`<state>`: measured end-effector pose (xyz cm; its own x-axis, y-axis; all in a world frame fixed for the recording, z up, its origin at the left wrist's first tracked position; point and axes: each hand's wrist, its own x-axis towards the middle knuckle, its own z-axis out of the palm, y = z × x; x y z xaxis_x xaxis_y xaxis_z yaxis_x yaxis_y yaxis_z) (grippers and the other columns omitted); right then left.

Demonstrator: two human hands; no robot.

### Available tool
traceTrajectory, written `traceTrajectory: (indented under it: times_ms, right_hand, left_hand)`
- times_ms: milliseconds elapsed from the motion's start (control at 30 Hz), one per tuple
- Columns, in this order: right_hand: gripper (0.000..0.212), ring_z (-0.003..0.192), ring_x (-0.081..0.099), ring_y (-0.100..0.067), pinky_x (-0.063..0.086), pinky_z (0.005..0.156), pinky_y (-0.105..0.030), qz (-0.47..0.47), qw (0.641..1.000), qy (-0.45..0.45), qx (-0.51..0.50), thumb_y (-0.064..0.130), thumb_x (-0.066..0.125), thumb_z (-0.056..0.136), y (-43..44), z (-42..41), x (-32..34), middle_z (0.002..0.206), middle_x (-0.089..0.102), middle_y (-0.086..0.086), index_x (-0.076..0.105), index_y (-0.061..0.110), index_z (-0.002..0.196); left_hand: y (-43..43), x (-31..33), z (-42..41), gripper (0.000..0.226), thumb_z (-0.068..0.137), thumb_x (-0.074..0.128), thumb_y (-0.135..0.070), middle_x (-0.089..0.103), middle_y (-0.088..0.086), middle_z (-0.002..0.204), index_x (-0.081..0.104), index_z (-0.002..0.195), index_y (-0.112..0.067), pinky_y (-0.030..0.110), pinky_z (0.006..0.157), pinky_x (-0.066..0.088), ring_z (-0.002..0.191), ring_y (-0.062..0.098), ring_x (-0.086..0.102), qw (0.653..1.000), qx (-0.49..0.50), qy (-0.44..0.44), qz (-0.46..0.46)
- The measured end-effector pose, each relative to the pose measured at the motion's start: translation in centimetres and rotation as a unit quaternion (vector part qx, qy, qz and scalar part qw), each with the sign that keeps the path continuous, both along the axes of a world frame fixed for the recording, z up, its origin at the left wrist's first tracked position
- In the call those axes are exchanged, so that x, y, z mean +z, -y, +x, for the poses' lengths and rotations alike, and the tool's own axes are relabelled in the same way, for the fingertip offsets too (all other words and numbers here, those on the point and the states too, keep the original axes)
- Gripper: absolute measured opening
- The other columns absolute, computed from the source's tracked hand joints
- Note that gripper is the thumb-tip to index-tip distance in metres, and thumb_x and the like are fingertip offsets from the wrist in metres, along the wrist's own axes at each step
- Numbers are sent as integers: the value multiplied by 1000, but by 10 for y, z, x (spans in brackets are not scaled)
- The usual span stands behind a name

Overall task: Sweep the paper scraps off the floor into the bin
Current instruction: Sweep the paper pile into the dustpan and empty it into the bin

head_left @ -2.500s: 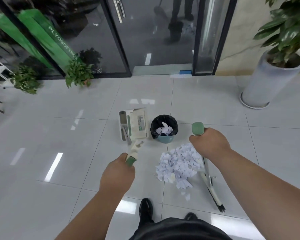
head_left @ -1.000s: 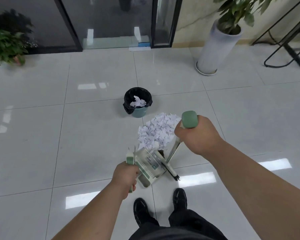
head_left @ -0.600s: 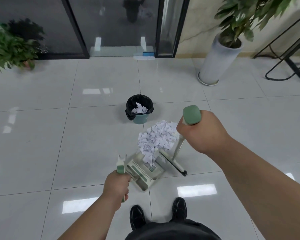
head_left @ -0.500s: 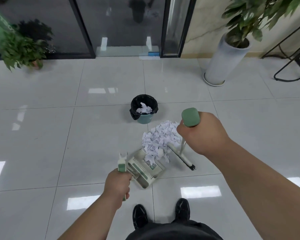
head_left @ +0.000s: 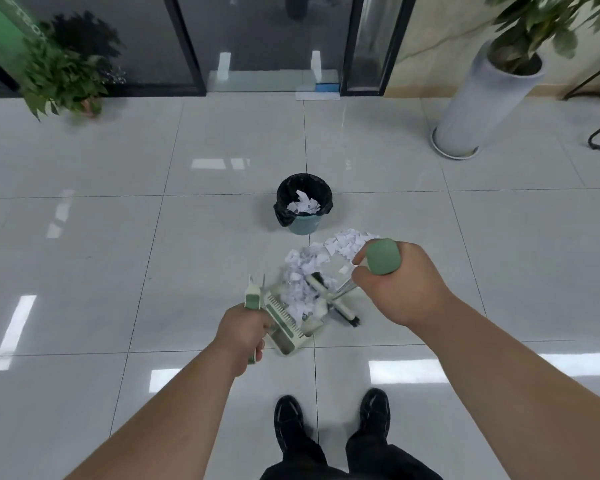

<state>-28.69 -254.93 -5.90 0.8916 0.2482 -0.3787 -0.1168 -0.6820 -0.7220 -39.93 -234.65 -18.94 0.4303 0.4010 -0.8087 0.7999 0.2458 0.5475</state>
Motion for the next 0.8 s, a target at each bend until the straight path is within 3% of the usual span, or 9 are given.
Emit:
traceTrajectory:
  times_ms: [233, 567, 667, 800]
  right_hand:
    - [32, 57, 32, -20, 30, 52, -33, 38, 999, -10, -19, 21, 61, 77, -4, 2, 31, 63, 39, -5, 59, -5, 97]
    - [14, 54, 39, -20, 37, 51, -30, -63, 994, 82, 43, 24, 62, 80, -22, -16, 71, 58, 50, 0, 61, 11, 74]
    - [30, 52, 38, -17, 32, 50, -27, -93, 990, 100, 47, 24, 61, 82, -30, -22, 80, 52, 44, 4, 44, 20, 58]
    - [33, 51, 37, -16, 29, 49, -26, -106, 987, 111, 50, 23, 58, 85, -37, -27, 90, 54, 44, 6, 40, 25, 58]
  left_hand:
    - [0, -3, -3, 15, 84, 54, 4, 40, 7, 50, 51, 72, -6, 27, 48, 32, 43, 20, 33, 1000, 8, -8, -15]
    - [-27, 24, -34, 16, 87, 53, 4, 39, 5, 54, 51, 75, -7, 25, 46, 31, 41, 19, 32, 999, 38, 7, -14]
    - [-34, 39, -45, 17, 86, 53, 4, 38, 5, 53, 50, 74, -7, 23, 45, 31, 40, 18, 31, 999, 38, 15, -2]
    - [-41, 66, -59, 16, 86, 54, 2, 38, 4, 54, 47, 76, -9, 23, 43, 31, 42, 19, 32, 999, 28, 41, 18]
